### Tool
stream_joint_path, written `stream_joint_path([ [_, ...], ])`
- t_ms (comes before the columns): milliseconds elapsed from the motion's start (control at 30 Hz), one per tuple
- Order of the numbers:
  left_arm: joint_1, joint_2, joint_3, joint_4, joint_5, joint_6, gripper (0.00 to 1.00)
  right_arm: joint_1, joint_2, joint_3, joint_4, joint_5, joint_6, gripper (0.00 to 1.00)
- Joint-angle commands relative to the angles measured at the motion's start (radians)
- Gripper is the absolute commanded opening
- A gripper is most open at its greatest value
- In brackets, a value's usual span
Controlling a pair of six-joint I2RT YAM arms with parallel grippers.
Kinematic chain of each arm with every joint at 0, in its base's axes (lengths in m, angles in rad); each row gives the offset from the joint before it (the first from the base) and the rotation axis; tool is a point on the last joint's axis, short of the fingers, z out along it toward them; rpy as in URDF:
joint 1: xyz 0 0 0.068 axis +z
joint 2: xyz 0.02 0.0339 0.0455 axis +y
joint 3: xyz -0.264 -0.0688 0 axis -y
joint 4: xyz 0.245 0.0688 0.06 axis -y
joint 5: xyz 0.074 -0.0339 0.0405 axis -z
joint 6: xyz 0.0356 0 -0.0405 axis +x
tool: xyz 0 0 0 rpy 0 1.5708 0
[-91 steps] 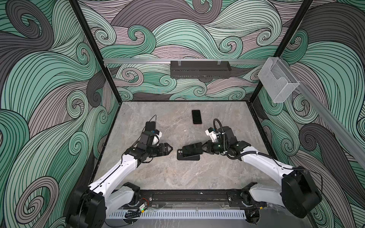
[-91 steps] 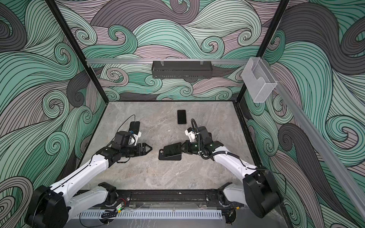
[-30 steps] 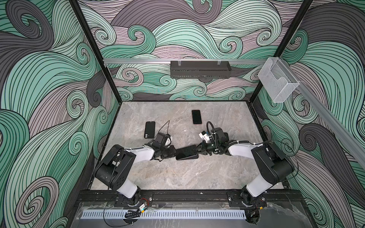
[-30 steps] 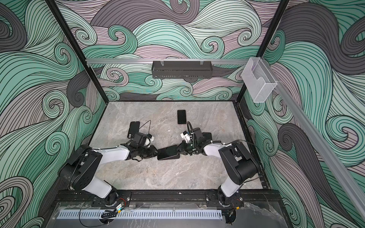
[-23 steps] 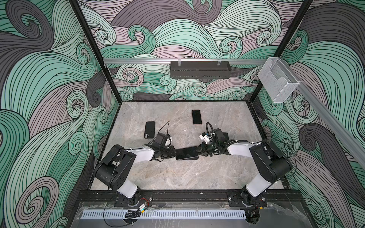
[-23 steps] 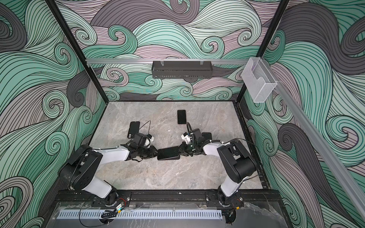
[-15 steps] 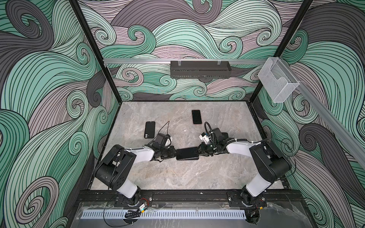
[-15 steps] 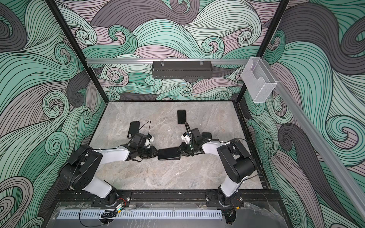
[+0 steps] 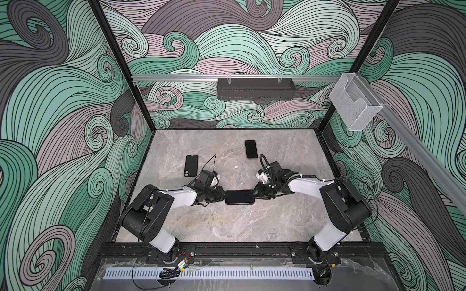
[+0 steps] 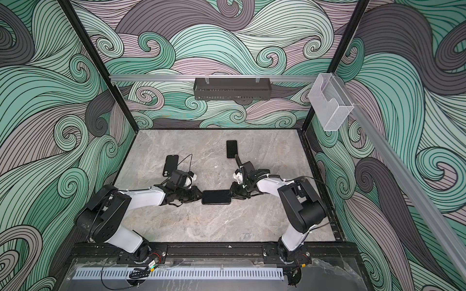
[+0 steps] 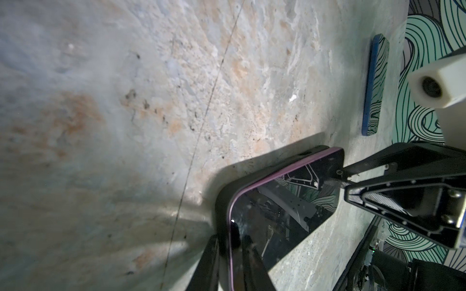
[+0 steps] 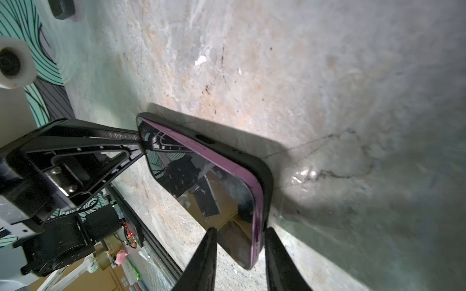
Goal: Put the phone into the phone case
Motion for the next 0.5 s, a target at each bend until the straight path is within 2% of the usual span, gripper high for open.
stream_joint_path([
  [0,-0.007,0.008,-0.004,0.013,0.025,-0.006,0.23,0.003,-0.046,0.034,-0.116,0.076,-0.061,0.37],
  [200,-0.007,-0.018,0.008,-0.013,0.029,-0.010,0.39,0.007,-0.083,0.052,-0.196,0.115,-0.116,0.37],
  [300,-0.007,-0.028,0.018,-0.041,0.021,-0.011,0.40,0.016,-0.084,0.049,-0.206,0.112,-0.130,0.33],
  [467,-0.007,-0.024,0.030,-0.074,0.018,-0.001,0.36,0.048,-0.061,0.045,-0.201,0.124,-0.130,0.26],
])
